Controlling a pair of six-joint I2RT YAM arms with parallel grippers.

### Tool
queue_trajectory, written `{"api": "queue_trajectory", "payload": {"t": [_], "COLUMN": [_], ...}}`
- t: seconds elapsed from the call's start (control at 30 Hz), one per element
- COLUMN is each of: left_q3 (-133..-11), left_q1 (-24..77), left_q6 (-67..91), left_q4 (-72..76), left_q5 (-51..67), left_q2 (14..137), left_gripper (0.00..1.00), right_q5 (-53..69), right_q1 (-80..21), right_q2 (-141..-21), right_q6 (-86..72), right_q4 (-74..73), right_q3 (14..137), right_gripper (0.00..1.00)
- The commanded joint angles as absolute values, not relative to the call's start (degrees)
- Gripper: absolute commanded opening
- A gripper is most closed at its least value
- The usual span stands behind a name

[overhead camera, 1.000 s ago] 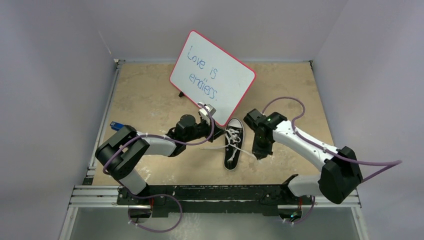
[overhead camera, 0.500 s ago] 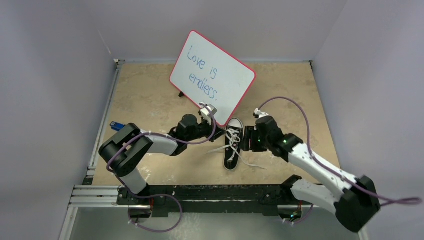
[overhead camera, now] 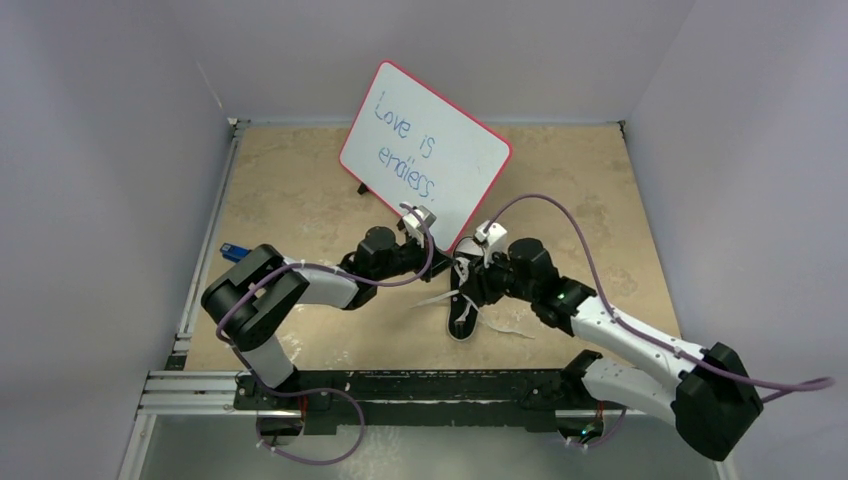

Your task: Tie the shoes

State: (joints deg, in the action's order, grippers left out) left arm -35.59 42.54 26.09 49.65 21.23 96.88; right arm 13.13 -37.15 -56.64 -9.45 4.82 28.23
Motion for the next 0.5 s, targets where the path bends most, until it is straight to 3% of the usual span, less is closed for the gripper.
{"api": "queue_trajectory", "payload": {"t": [0.0,0.23,0.47], "left_q3": [-37.31,-37.65,-37.76], "left_q1": [42.68,42.67,42.46], "left_q6": [27.05,26.93,26.97], "left_q4": [53.94,54.03,54.74], "left_q5": [21.5,22.5,22.83], "left_q2": [97.12,97.74,98.54], "left_gripper": [0.0,0.0,0.0], "right_q5": [4.85,-10.41,-13.1], "right_q1": [-42.57,-47.74,-50.5], "right_q2": [-59.92,-67.92,-70.88], "right_q6": [-9.3,-14.98,-16.71], "right_q4": [0.29,-7.82,-8.29], "right_q3": [33.25,38.66,39.6], "right_gripper": [0.44,0.44,0.37]}}
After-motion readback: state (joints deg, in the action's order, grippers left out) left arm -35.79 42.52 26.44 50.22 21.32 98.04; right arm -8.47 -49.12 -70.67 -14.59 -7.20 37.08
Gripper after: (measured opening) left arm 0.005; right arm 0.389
